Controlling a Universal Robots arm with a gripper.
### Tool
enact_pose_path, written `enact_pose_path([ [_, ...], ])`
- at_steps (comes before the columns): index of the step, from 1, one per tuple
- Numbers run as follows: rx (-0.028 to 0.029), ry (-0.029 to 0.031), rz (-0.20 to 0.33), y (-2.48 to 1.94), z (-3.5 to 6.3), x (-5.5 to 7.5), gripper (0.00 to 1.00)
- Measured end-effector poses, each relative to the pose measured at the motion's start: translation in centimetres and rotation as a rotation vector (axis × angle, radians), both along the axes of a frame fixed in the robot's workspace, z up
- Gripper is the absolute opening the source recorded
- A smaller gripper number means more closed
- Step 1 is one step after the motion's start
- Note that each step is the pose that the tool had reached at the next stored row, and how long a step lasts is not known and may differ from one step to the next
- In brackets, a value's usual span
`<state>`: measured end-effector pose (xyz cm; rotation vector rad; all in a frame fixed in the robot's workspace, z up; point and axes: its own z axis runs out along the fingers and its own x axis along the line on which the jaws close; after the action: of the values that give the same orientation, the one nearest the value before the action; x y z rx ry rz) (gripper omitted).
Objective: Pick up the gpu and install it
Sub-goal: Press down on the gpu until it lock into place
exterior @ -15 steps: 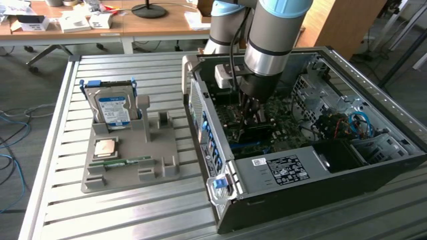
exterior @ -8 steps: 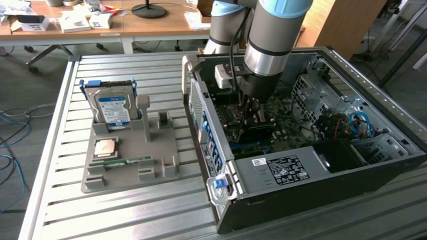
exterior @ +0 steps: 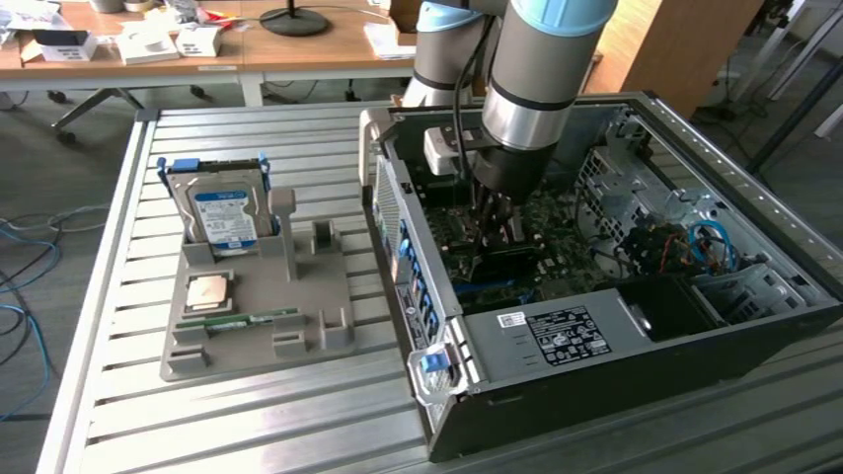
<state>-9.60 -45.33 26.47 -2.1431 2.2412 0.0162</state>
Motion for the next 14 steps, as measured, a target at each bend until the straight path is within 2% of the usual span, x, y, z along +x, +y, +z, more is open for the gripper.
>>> enact_pose_path([
  [4, 0.0001, -0.0001, 0.0, 0.0, -0.01, 0.0, 0.11],
  [7, 0.0031, -0.0011, 0.0, 0.01, -0.15, 0.0, 0.11],
  [14, 0.0016, -0.0001, 0.0, 0.0, -0.15, -0.01, 0.11],
])
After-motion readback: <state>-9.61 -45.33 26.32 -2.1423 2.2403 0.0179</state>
